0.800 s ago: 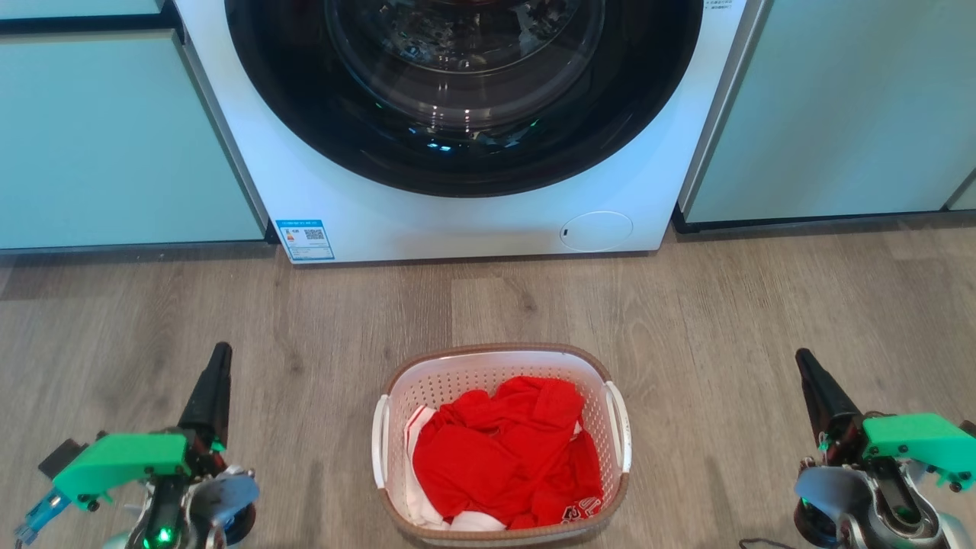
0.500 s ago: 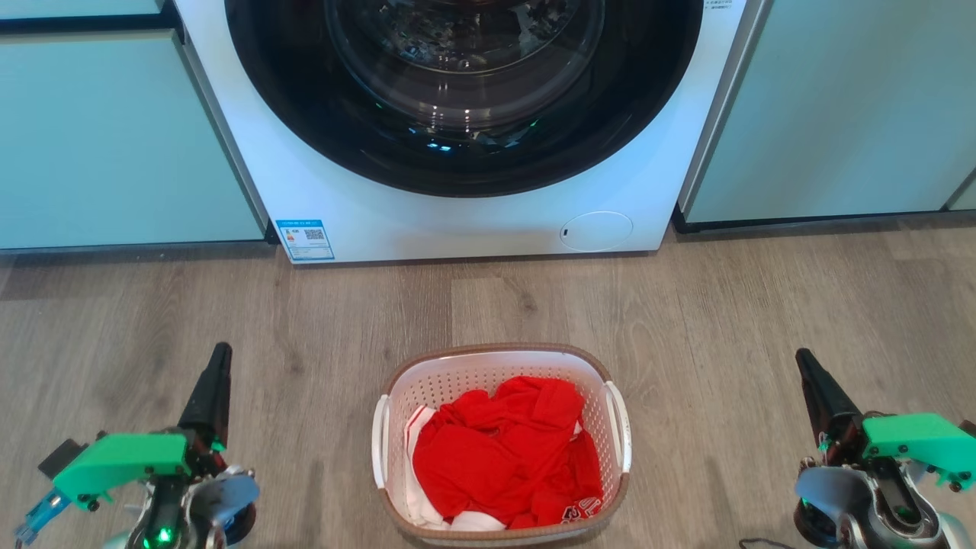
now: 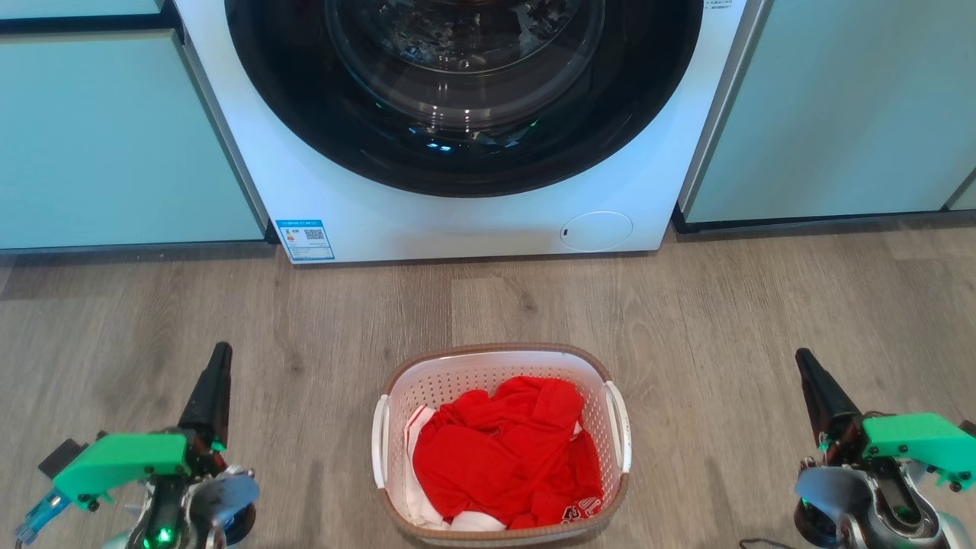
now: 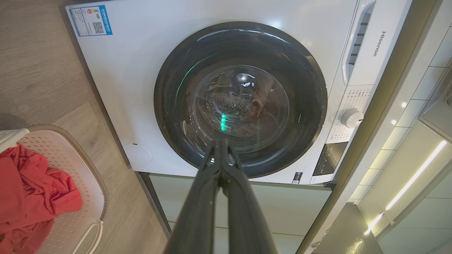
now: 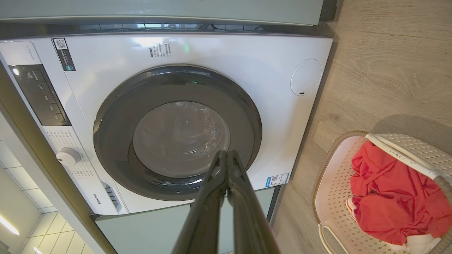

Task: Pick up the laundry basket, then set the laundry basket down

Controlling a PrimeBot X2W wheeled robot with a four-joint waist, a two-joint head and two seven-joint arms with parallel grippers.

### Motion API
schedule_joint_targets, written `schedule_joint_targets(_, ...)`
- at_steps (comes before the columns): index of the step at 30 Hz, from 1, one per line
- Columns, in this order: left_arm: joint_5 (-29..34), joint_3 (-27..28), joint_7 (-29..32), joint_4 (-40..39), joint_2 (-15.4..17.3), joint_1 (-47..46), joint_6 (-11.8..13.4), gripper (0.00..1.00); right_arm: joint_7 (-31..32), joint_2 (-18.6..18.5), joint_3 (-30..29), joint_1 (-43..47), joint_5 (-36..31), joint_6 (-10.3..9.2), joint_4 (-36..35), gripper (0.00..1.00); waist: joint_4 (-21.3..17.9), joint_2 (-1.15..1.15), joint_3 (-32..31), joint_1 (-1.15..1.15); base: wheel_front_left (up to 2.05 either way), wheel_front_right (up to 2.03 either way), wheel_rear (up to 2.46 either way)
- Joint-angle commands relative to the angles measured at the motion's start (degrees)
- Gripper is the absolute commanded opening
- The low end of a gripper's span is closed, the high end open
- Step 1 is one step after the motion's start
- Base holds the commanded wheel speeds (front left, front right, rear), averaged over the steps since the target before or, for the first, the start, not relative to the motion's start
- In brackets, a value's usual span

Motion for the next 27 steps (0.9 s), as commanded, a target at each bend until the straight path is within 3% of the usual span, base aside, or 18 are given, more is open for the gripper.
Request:
schedule_joint_targets(1, 0.5, 2.1, 0.4, -1.7, 0.4, -3.4, -0.4, 0.0, 0.5, -0.4, 1.0, -2.8, -0.6, 0.41, -1.8, 0.0, 0.0, 0.0, 0.0, 0.0, 0.0, 0.0, 0.0)
schedule_joint_targets(27, 0.5, 2.1, 0.4, -1.7, 0.4, -3.4, -0.4, 0.0, 0.5, -0.4, 1.0, -2.8, -0.6, 0.41, -1.8, 0.0, 0.0, 0.0, 0.0, 0.0, 0.0, 0.0, 0.0)
